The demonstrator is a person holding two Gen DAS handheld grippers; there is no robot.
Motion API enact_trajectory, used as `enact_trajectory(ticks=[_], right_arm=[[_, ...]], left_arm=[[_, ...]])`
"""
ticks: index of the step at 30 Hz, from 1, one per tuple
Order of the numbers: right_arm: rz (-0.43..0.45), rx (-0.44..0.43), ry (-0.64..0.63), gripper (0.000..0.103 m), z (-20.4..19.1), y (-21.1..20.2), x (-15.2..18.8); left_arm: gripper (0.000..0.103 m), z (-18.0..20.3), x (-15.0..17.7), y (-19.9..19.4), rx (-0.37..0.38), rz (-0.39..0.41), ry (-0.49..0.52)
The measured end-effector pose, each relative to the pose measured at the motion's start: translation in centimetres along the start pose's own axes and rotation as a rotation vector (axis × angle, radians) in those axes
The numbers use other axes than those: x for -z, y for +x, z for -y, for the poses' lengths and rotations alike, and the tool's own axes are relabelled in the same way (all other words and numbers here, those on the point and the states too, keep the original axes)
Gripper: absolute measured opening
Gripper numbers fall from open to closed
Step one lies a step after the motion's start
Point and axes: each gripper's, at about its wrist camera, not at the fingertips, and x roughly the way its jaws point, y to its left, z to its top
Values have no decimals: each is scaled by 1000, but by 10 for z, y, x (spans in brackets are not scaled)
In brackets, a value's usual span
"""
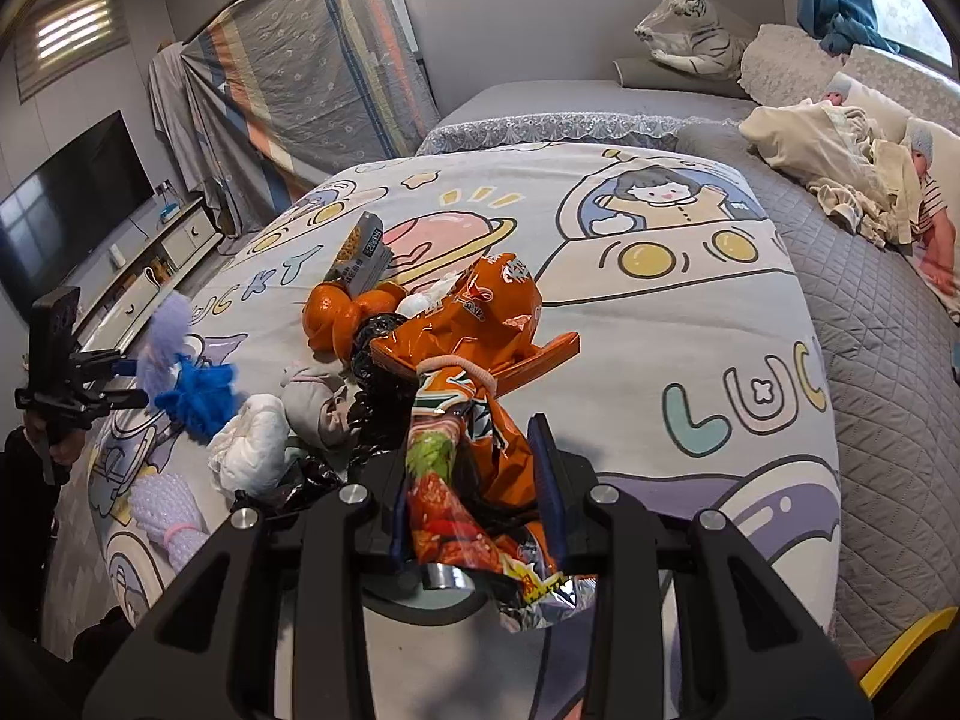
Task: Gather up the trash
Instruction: 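Carry the foam net and chip bag in both tools over the yellow bin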
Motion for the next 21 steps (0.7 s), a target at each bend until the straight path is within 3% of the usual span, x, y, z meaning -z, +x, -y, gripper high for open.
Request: enact_trajectory(ticks=[5,8,10,14,19,21], right_arm=[[4,-4,-5,32,-3,-2,2],[6,1,-3,32,0,-6,4],[9,5,2,32,3,-9,5],[16,8,15,32,9,-15,7],[21,2,22,32,10,-14,8],[24,-5,20,32,7,-13,7]], left_arm=[[70,-9,-19,29,-9,-43,-33],[52,-13,-25,46,-27,-72,-33],[47,-19,-27,46,5,-60,-61],[46,-37,-24,35,68,-19,-128],[42,-57,-20,34,52,-26,-210],[38,-49,-24,38,26,-31,-179]])
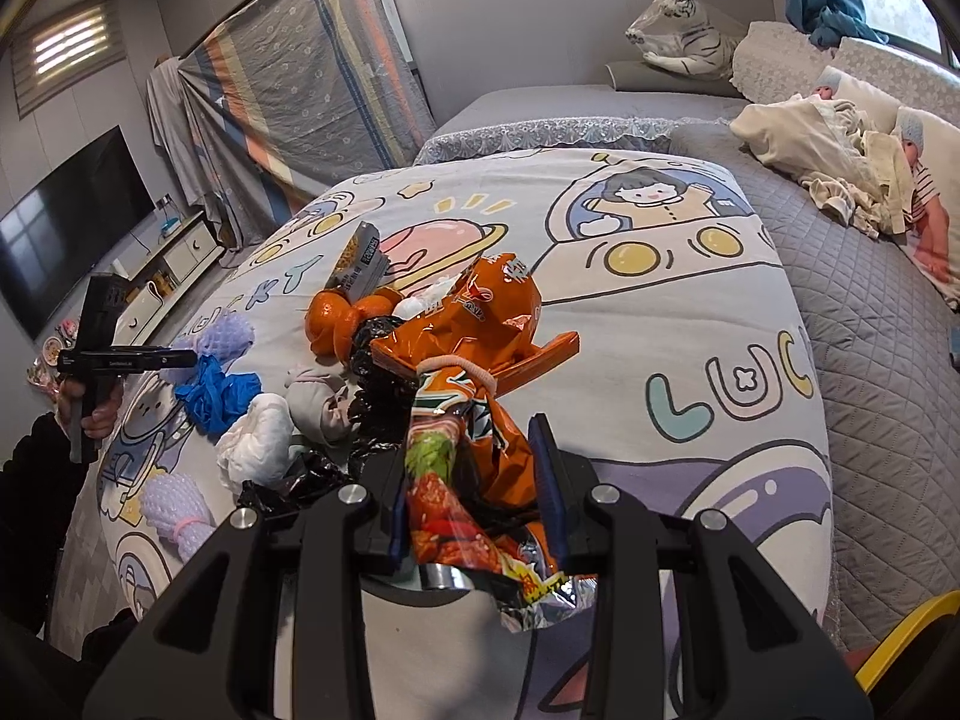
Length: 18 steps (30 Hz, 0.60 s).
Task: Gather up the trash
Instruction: 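Carry the foam net and chip bag in both tools over the yellow bin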
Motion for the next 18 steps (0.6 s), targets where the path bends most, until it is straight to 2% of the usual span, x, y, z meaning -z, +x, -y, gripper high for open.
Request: enact_trajectory(ticks=[1,2,4,6,10,14,18], right_arm=[[1,-4,-2,32,-2,0,0],[3,-9,-5,32,-4,-1,0],[10,-10,-14,32,-8,-5,0],[31,-4,-23,32,-10,-13,-1],[103,16,-9,32,-8,-40,-5],[162,53,1,32,-10,-68,-5],[235,75,-3,32,-14,-102,-3]], left_arm=[[28,5,-2,3,-32,3,18],[26,7,-5,4,-40,12,8],[21,6,-12,-2,-8,55,-34],[21,16,-19,-17,0,116,-20],[20,58,-30,-54,-44,237,32],[21,117,-37,-84,-66,361,76],[21,181,-36,-96,-86,450,133]])
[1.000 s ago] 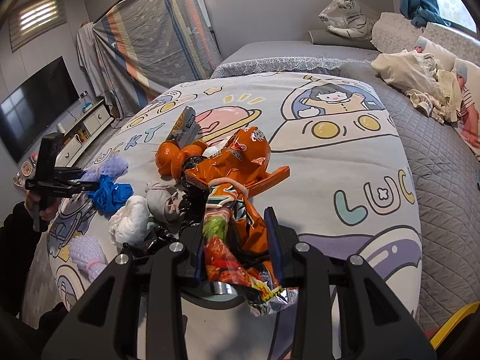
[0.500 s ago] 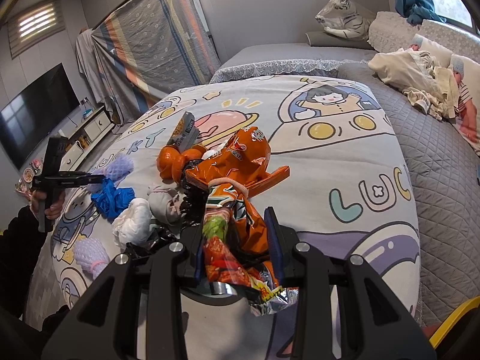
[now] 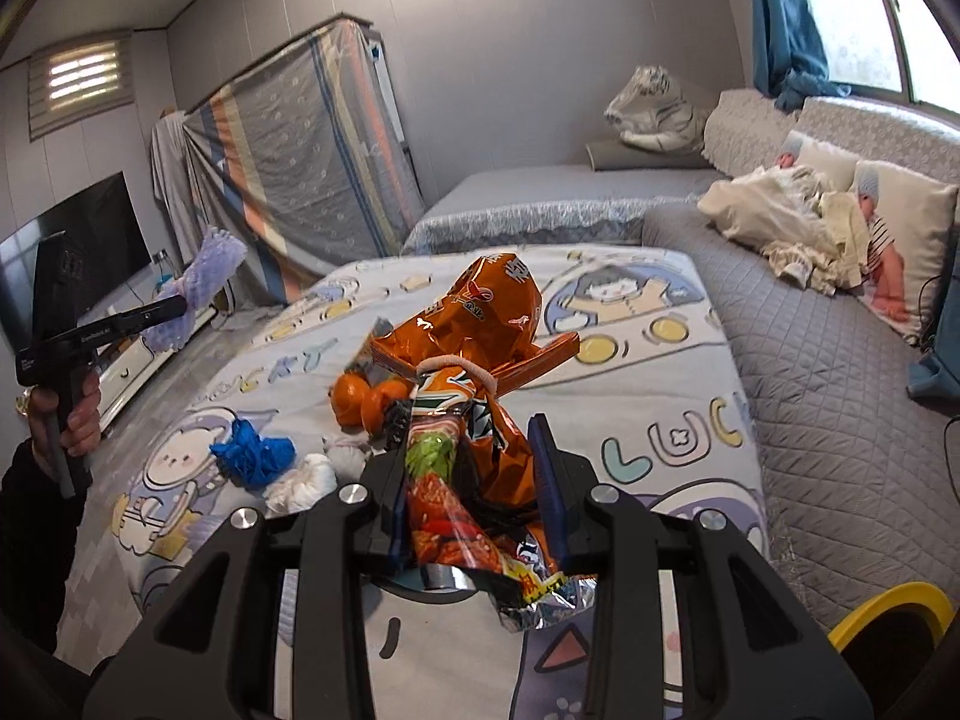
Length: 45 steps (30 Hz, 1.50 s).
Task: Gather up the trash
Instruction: 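Carry the foam net and chip bag in both tools over the yellow bin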
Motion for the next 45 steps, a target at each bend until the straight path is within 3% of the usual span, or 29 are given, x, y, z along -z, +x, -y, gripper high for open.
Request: enact_trajectory(ticks=[9,17,24,34,45], right_arm=[[160,139,35,32,20,-88,-3],[260,273,132,32,64,-154,11],[328,405,199,32,93,-200,34],[392,593,290,32,127,-246,66],[356,673,398,32,159,-253,97]], left_arm=[[21,128,-14,-10,77,141,102],[21,222,-14,2,217,154,178],[21,292,-4,21,327,115,252],[21,369,19,44,419,63,325],[22,419,47,77,491,-24,360]])
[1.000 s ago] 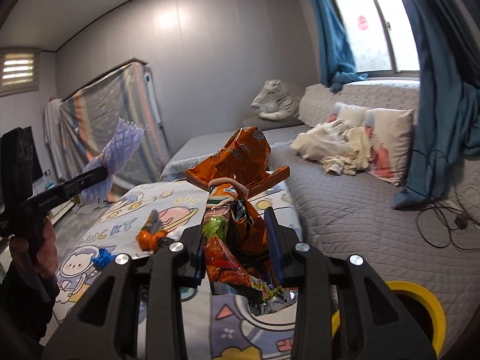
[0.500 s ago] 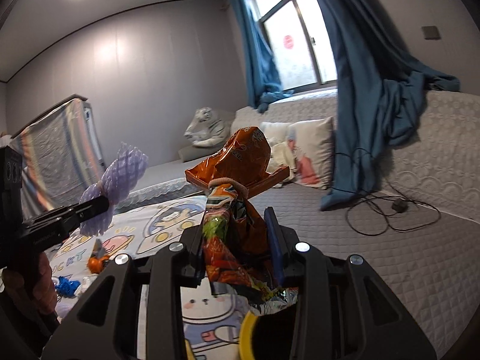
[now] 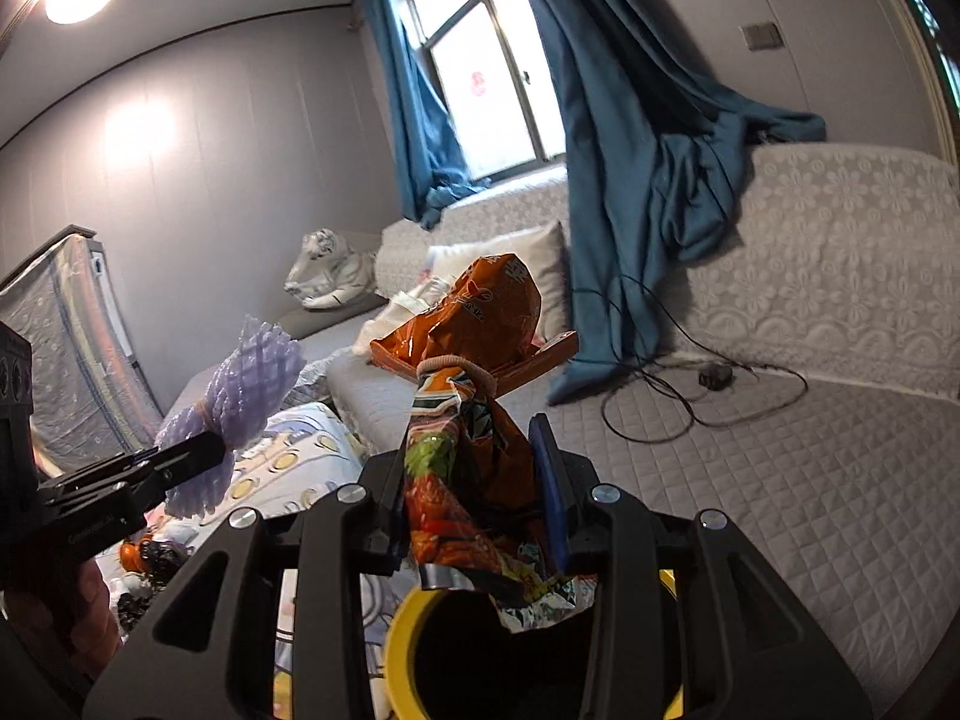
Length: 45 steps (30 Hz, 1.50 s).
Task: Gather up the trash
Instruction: 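Carry the foam net and chip bag in both tools over the yellow bin, then open both tools to drop the foam net and chip bag into the bin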
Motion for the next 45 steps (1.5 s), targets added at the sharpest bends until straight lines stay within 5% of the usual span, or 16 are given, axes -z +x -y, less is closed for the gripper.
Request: enact_trajectory(ticks=[14,24,30,32,34,45], right_arm=[[-263,73,143,33,55,77,54],[-347,103,176,34,67,96,83],[-364,110,178,39,69,97,85],[-362,114,178,48,69,97,84],[-359,122,191,56,71,96,84],[-290,151,190,56,68,79,67]], left_arm=[[22,15,47,102,109,-276,-26],[22,16,80,154,141,-411,-48],[27,16,86,157,166,-423,-58],[33,15,85,157,170,-415,-65],[50,13,84,154,163,-403,-77],[52,-16,66,127,126,-319,-140]])
